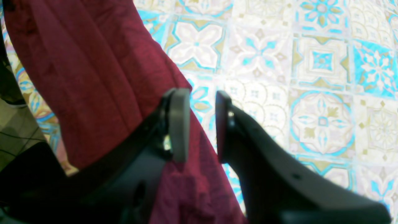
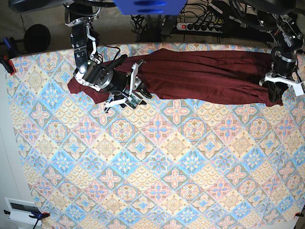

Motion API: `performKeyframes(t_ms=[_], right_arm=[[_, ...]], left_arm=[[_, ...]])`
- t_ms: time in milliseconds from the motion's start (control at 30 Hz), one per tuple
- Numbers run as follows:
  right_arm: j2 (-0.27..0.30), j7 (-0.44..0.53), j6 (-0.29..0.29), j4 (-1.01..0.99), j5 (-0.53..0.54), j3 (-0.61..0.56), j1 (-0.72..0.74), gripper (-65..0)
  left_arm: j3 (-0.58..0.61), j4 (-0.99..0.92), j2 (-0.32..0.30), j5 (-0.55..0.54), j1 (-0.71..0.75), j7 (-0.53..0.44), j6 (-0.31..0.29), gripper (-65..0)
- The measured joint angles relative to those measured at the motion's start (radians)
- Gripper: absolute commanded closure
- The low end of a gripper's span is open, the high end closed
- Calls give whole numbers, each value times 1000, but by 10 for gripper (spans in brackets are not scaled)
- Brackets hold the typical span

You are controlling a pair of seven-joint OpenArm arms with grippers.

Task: Layout the t-shirt on the table in an organized manner, then fold the t-shirt properly
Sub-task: 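Hold both ends of the folded shirt strip with both grippers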

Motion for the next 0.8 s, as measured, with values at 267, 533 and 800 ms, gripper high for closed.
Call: performKeyframes(t_ms=[267,533,800], right_arm=[[0,-1,0,0,0,0,0,-138],[2,-3,0,12,1,0,1,-138],[2,-4,0,14,0,0,-1,-138]], left_arm=[[27,-30,0,139,13,70,0,-153],[-39,-40,-41,154,36,124,-8,-252],[-137,-75,-62,158,41,124,-3,-259]])
